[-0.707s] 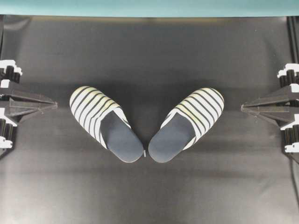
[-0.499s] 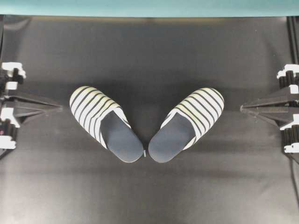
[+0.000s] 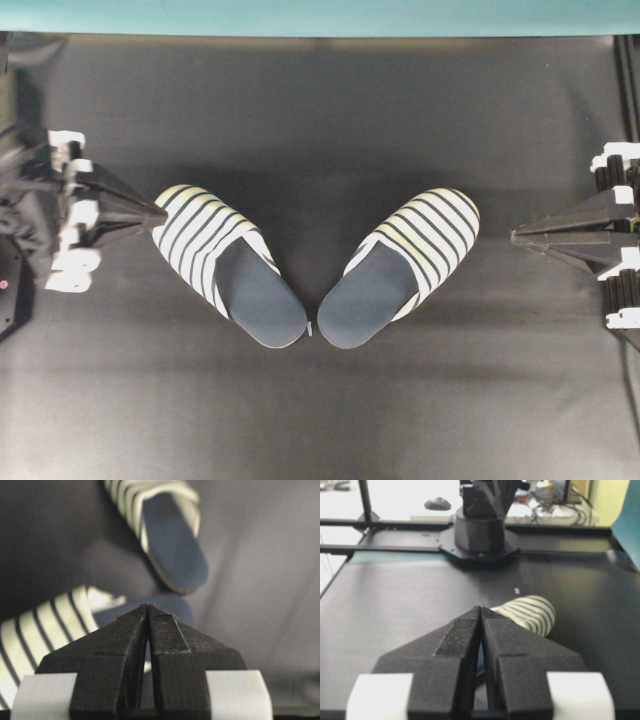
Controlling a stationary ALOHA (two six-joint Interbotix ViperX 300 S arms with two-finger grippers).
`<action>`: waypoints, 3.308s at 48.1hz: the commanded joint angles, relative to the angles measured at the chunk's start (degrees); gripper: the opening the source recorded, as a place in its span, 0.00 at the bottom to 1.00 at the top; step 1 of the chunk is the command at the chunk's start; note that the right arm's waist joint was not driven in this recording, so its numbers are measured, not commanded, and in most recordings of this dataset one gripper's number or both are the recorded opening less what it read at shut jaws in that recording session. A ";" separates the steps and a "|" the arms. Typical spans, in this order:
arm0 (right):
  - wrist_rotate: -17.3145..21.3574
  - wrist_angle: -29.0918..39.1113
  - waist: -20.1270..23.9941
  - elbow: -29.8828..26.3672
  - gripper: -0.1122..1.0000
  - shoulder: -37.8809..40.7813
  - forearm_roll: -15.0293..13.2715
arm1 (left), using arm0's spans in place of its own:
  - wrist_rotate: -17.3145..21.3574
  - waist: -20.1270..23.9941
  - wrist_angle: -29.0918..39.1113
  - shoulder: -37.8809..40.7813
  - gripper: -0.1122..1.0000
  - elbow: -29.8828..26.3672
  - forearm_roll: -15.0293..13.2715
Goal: Arrange the slippers with the left arm.
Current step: 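Move the left gripper toward the left striped slipper's heel, then lower the left gripper and pinch the left slipper's upper edge, then rotate the held left slipper to point straight forward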
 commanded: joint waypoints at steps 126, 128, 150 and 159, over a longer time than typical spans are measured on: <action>0.62 0.26 0.00 2.20 0.09 -2.20 0.70 | 24.17 4.92 30.59 41.31 0.11 -35.24 1.23; 0.62 0.18 0.00 2.20 0.09 -2.20 0.70 | 23.82 4.92 30.32 41.92 0.11 -35.16 1.14; 0.62 0.18 0.00 2.29 0.09 -2.20 0.62 | 19.34 4.57 26.37 50.63 0.11 -34.98 1.14; 0.62 0.18 0.00 2.37 0.09 -2.20 0.70 | 20.13 3.52 25.93 50.89 0.11 -34.63 1.23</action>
